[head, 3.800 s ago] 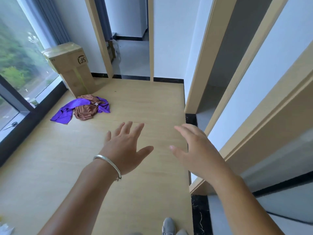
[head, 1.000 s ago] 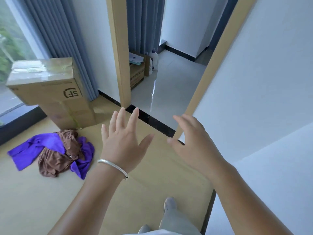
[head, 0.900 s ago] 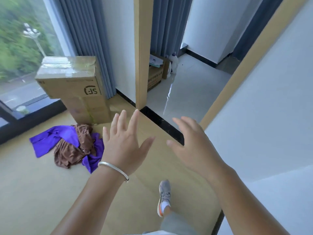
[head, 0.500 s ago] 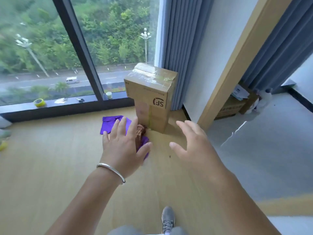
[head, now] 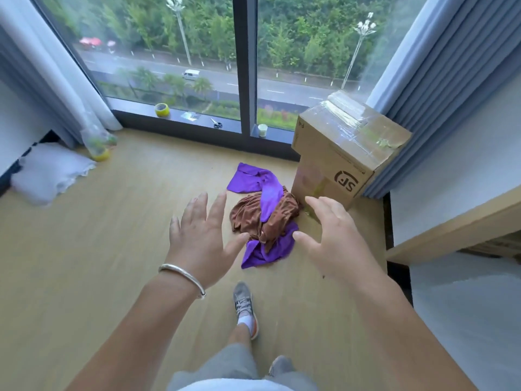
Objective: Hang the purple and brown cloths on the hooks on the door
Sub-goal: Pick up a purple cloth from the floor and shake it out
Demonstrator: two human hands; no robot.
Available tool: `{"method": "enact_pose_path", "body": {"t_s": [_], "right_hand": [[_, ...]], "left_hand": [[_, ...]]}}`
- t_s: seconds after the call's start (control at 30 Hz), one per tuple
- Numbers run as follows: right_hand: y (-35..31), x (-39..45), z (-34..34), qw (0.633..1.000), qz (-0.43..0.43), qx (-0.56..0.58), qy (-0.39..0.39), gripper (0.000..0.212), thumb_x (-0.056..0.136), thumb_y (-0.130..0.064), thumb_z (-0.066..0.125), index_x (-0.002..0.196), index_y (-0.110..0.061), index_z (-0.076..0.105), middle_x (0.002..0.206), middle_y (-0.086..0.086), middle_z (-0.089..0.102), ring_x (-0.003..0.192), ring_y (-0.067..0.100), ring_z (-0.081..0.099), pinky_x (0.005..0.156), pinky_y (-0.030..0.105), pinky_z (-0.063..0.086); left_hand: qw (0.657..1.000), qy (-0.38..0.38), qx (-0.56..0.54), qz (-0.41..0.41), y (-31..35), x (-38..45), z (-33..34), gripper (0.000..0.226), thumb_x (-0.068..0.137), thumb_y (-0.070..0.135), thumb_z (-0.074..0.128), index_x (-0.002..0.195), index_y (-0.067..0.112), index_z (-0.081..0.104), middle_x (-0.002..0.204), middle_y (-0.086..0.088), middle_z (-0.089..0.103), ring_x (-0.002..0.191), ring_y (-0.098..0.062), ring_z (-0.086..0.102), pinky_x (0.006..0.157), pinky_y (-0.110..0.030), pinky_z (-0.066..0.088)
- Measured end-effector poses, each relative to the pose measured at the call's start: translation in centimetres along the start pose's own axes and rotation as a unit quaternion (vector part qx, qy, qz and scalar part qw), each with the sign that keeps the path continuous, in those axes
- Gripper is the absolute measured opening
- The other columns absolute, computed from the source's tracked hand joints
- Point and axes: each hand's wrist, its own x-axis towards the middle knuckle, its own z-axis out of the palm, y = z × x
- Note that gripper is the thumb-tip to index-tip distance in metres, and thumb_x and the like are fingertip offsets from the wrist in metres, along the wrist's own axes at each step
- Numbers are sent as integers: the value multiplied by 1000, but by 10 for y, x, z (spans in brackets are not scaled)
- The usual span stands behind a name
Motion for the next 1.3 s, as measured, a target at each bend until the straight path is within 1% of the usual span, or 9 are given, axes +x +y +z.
{"method": "enact_pose_path", "body": {"t_s": [0.3, 0.5, 0.63, 0.77, 0.87, 1.03, 1.13, 1.2, 1.3], "right_hand": [[9, 132, 27, 993, 57, -64, -78, 71, 87, -30, 66, 149, -26, 31, 152, -3, 29, 139, 14, 27, 114, 37, 29], [32, 218, 66, 988, 43, -114, -94, 70, 87, -26, 66, 148, -23, 32, 152, 1, 31, 141, 16, 26, 115, 37, 25], [63, 276, 106, 984, 18, -148, -95, 68, 85, -21, 67, 147, -19, 37, 149, 4, 36, 139, 20, 30, 115, 40, 25], [116, 335, 164, 978, -11, -182, -102, 67, 81, -17, 68, 143, -17, 42, 147, 4, 41, 137, 23, 33, 113, 48, 28], [171, 378, 221, 970, -32, -207, -120, 68, 81, -18, 69, 143, -16, 42, 146, 5, 41, 138, 24, 31, 113, 50, 26], [269, 445, 338, 956, -73, -240, -154, 69, 81, -21, 68, 144, -16, 41, 146, 4, 41, 139, 24, 32, 114, 48, 25], [327, 482, 412, 950, -98, -251, -159, 68, 82, -24, 67, 144, -16, 41, 146, 3, 41, 138, 22, 33, 114, 46, 25], [364, 506, 458, 949, -115, -252, -151, 64, 83, -26, 66, 142, -15, 43, 144, 3, 44, 137, 22, 35, 113, 44, 26], [409, 540, 519, 955, -129, -233, -127, 55, 85, -26, 65, 136, -13, 50, 137, 5, 50, 130, 24, 44, 109, 40, 32]], "left_hand": [[997, -71, -25, 6, -22, 140, 41, 84, 86, 66, 44, 153, 31, 6, 160, -4, 8, 147, -20, 6, 116, -50, 10], [994, -103, -27, 34, -30, 228, 93, 81, 88, 62, 46, 153, 28, 10, 159, -3, 11, 146, -22, 10, 116, -51, 13], [989, -130, -20, 60, -38, 278, 146, 76, 93, 55, 43, 154, 24, 8, 161, -2, 9, 147, -21, 8, 117, -50, 12], [984, -159, -16, 73, -48, 321, 228, 74, 97, 50, 39, 154, 19, 4, 162, -2, 4, 148, -19, 6, 119, -45, 9], [982, -169, -34, 72, -56, 352, 307, 73, 98, 47, 38, 154, 15, 5, 162, -3, 5, 148, -18, 7, 119, -39, 11], [982, -151, -81, 85, -66, 403, 457, 66, 99, 36, 42, 152, 8, 17, 160, -9, 18, 147, -17, 14, 117, -27, 10], [983, -135, -72, 98, -76, 433, 547, 61, 99, 30, 42, 150, 4, 23, 157, -12, 26, 145, -19, 20, 114, -22, 9], [982, -146, -68, 103, -86, 453, 606, 56, 100, 28, 39, 150, 5, 25, 156, -11, 28, 144, -20, 23, 113, -23, 11], [973, -184, -68, 120, -101, 481, 684, 53, 102, 30, 35, 149, 8, 26, 155, -7, 29, 142, -19, 26, 112, -34, 28]]}}
